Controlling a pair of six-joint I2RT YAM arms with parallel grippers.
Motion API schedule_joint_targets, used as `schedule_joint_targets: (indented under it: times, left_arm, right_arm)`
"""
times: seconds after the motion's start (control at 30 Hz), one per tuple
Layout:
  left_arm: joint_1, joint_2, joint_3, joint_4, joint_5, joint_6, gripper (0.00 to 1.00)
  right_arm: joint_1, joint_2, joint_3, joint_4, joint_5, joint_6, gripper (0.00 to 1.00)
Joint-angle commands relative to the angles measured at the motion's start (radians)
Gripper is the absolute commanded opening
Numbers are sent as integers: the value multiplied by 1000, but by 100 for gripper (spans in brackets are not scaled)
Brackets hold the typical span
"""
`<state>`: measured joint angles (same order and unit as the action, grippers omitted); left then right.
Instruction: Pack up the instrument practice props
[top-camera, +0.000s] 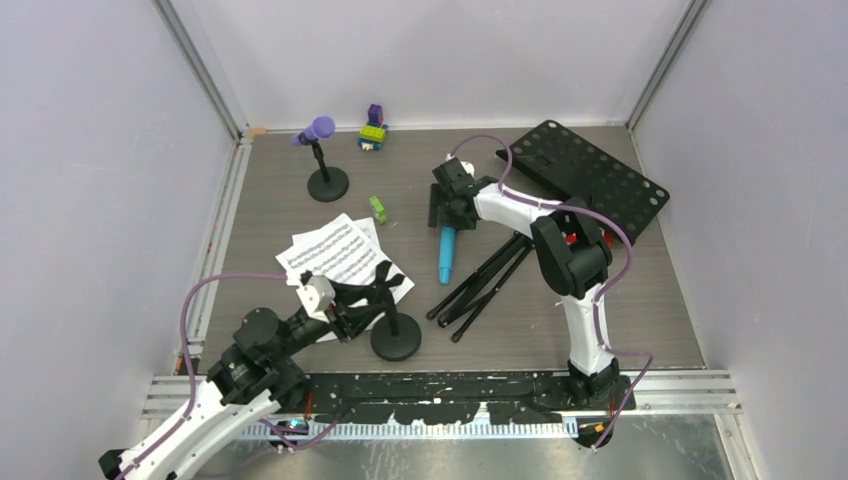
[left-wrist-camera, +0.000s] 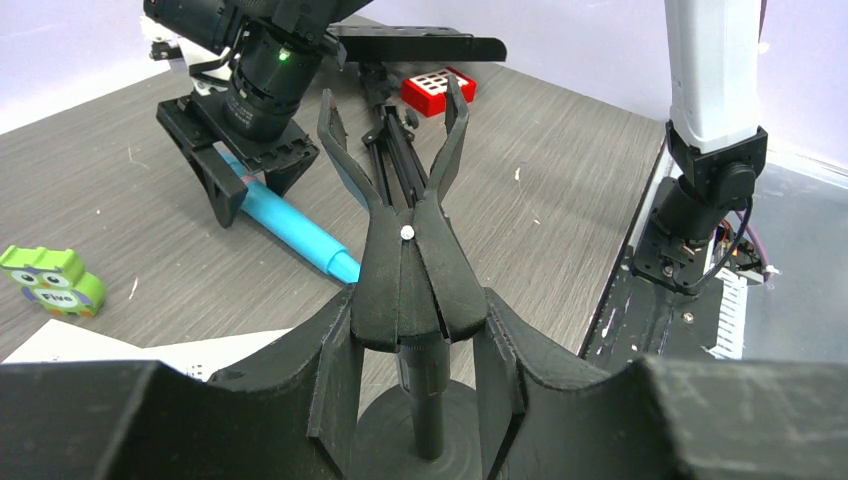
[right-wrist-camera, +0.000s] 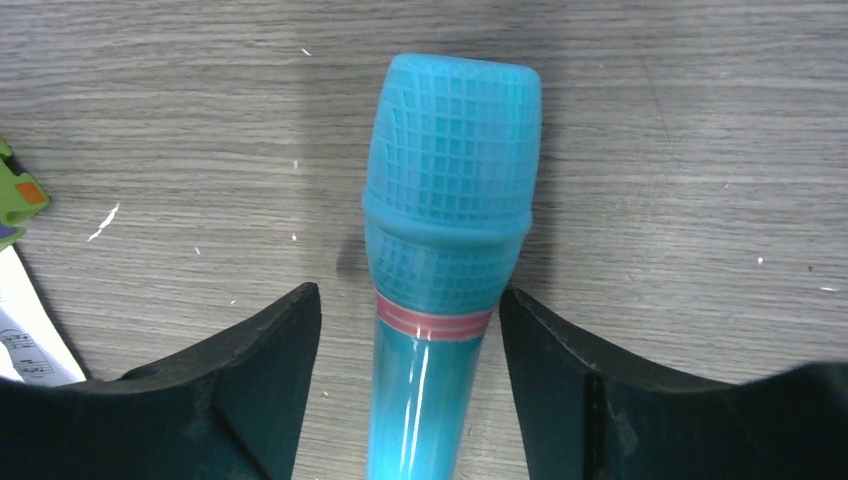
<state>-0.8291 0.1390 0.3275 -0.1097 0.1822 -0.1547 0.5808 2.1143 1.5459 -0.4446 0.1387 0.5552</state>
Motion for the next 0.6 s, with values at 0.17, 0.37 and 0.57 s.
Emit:
schedule_joint_targets:
  times: [0.17,0.37,0.57]
  left_arm:
    - [4,18,80,104,4,-11,0]
    - [4,120,174,139,-3,22,0]
    - [4,280,243,179,-147,162,0]
  right_arm:
    - [-1,-84,-1,-39,6,-37,76]
    - [0,-261,-29,-30,-39,-66,85]
    - [4,-457,-112,-23,-49,-94,88]
